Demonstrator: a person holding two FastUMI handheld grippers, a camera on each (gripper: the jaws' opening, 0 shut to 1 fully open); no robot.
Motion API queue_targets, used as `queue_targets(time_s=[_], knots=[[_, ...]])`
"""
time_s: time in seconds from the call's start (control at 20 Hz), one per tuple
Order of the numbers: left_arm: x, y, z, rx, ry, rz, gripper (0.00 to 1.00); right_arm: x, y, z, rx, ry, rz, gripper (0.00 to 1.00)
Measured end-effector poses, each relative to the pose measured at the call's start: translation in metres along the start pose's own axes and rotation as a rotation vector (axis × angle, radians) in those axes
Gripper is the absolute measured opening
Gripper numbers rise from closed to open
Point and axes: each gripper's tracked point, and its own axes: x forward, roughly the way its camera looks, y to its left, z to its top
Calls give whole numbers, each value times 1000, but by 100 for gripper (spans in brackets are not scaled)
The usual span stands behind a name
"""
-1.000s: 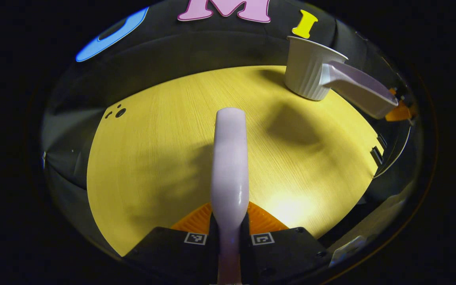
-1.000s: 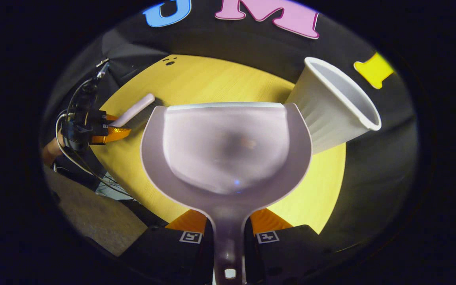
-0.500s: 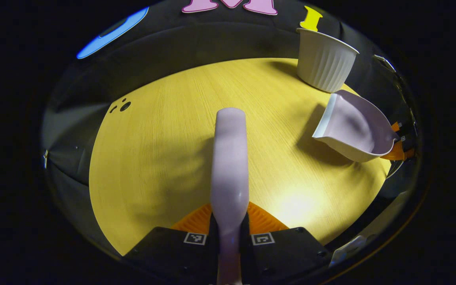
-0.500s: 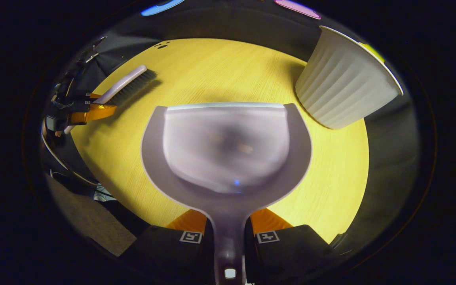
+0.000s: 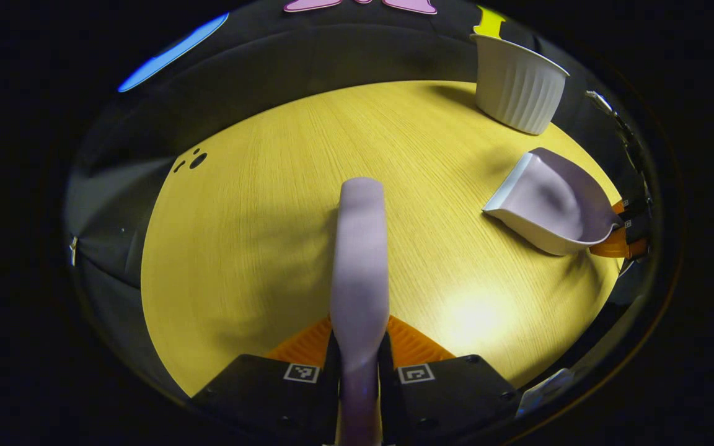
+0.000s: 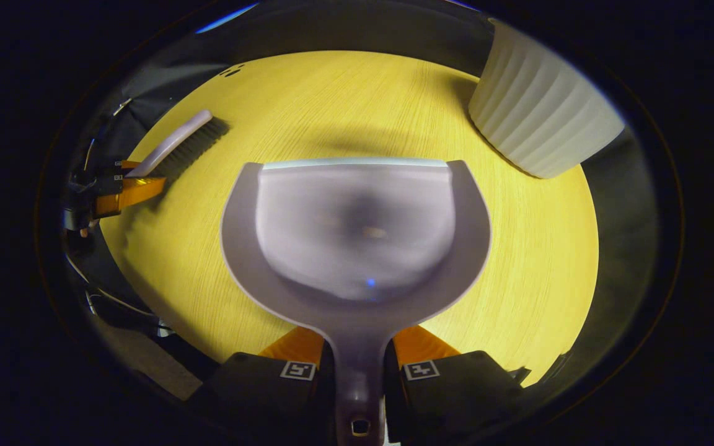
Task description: Pick up the small broom and dustpan from the desktop, sweep the trash into the dustpan with the broom, and then empty the trash into the garbage bin.
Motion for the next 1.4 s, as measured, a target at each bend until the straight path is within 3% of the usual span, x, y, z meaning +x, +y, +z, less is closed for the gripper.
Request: queue_targets(time_s=[0.25, 0.3, 0.35, 0.65, 0.9, 1.2, 1.4], knots=[[-7, 5, 2, 34, -16, 19, 36, -2, 10, -4, 18, 27, 42, 37], [-9, 4, 2, 41, -21, 23, 37, -2, 10, -3, 14, 23, 43, 47], [-13, 5, 2, 44, -25, 26, 37, -6, 10, -1, 13, 14, 41, 47], [-56, 13, 6, 21, -114, 55, 36, -67, 7, 16, 67, -127, 40, 47], [-116, 18, 49, -38, -320, 59, 36, -133, 20, 56, 121, -363, 56, 47], [-201, 7, 132, -111, -656, 5, 36, -222, 21, 126, 79, -721, -25, 47], [-245, 11, 165, -86, -835, 29, 36, -270, 22, 152, 43, -927, -82, 46]])
